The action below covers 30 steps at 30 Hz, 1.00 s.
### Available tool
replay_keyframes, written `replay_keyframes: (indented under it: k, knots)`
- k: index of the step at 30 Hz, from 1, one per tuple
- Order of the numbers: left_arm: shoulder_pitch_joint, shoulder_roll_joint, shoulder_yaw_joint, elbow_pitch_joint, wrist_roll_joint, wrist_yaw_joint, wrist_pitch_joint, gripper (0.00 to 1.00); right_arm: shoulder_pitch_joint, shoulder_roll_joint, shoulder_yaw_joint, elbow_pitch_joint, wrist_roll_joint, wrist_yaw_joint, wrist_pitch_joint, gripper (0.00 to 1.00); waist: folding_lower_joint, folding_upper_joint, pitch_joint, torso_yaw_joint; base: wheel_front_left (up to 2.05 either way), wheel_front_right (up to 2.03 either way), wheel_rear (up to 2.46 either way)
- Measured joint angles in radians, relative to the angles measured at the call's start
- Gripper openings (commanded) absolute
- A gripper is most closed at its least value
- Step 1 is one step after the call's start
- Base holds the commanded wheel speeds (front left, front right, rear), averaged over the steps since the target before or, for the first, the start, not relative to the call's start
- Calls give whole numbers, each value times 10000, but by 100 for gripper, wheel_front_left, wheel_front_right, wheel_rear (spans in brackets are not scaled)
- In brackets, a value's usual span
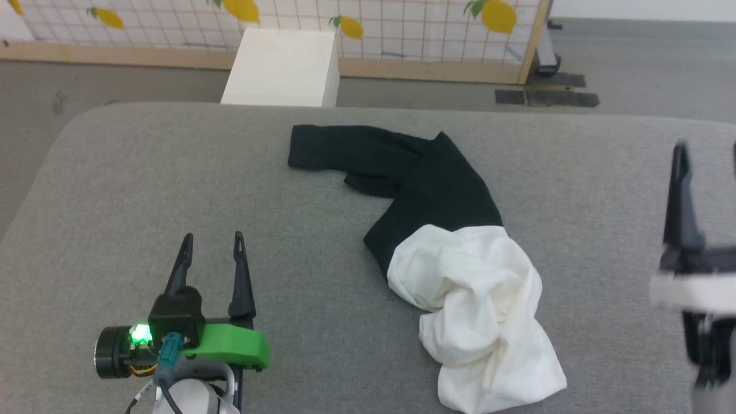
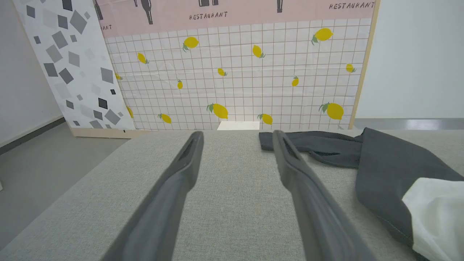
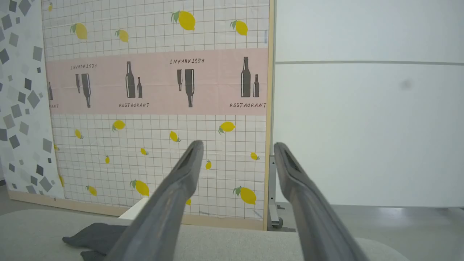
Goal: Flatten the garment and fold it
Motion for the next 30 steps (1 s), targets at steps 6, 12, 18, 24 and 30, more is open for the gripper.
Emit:
replay_keyframes:
  k: [6, 12, 18, 24, 30]
  knots:
    - [-216, -305, 199, -6, 79, -253, 0, 100, -2674, -1933, 1795, 2383, 520, 0, 12, 100, 0, 0, 543, 370, 0, 0, 0]
    - [-544, -516, 238, -44, 88, -343, 0, 100, -5329, -4109, 5672, 4669, 2420, 2, 2907, 100, 1, 0, 1149, 812, 0, 0, 0]
    - [-1045, -585, 84, -171, 29, -334, 0, 100, -7627, -5189, 8916, 5415, 4541, 2, 6393, 100, 1, 0, 1892, 1261, 0, 0, 0]
    - [-1416, -604, -430, -276, -585, -21, 0, 100, -9173, -5124, 10418, 6485, 5799, 2, 7937, 100, 2, 0, 2693, 1757, 0, 0, 0]
    - [-1518, -610, -696, -278, -761, 207, 0, 100, -9339, -4771, 11536, 7536, 6378, 0, 7981, 100, 2, 0, 3303, 2234, 0, 0, 0]
